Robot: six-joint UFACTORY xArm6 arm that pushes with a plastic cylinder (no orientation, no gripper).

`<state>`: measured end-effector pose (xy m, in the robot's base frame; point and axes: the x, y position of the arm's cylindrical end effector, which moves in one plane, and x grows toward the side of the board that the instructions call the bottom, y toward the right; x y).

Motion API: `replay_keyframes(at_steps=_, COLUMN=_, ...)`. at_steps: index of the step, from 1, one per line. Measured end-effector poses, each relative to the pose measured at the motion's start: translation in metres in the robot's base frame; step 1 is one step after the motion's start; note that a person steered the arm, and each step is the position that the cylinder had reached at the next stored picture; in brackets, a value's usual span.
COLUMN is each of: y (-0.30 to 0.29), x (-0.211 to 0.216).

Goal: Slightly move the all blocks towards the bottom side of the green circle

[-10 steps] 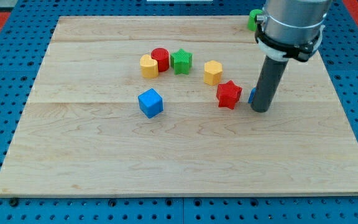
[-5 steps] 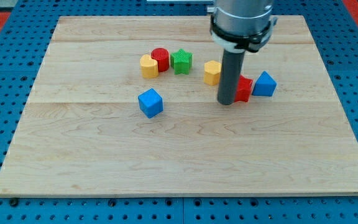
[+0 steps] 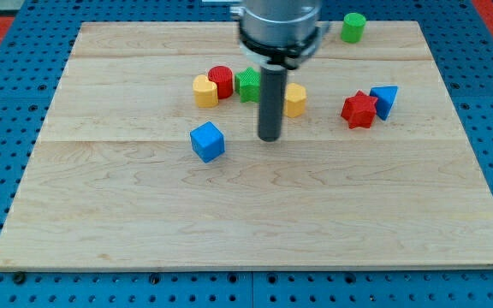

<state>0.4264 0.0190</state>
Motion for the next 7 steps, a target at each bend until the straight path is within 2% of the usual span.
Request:
replay_keyframes(at_steps=1, y=0.008, x=-0.047)
replay_keyframes(at_steps=2, y=0.008, x=-0.056)
replay_keyframes(at_steps=3, y=0.070, x=-0.056)
replay_keyframes(at_steps=4, y=0.009, x=-0.055)
replay_keyframes(at_steps=5, y=-0.096, x=-0.044)
replay_keyframes(at_steps=6, y=-0.145, x=-0.050)
replay_keyframes(at_steps=7, y=-0.161, x=-0.094)
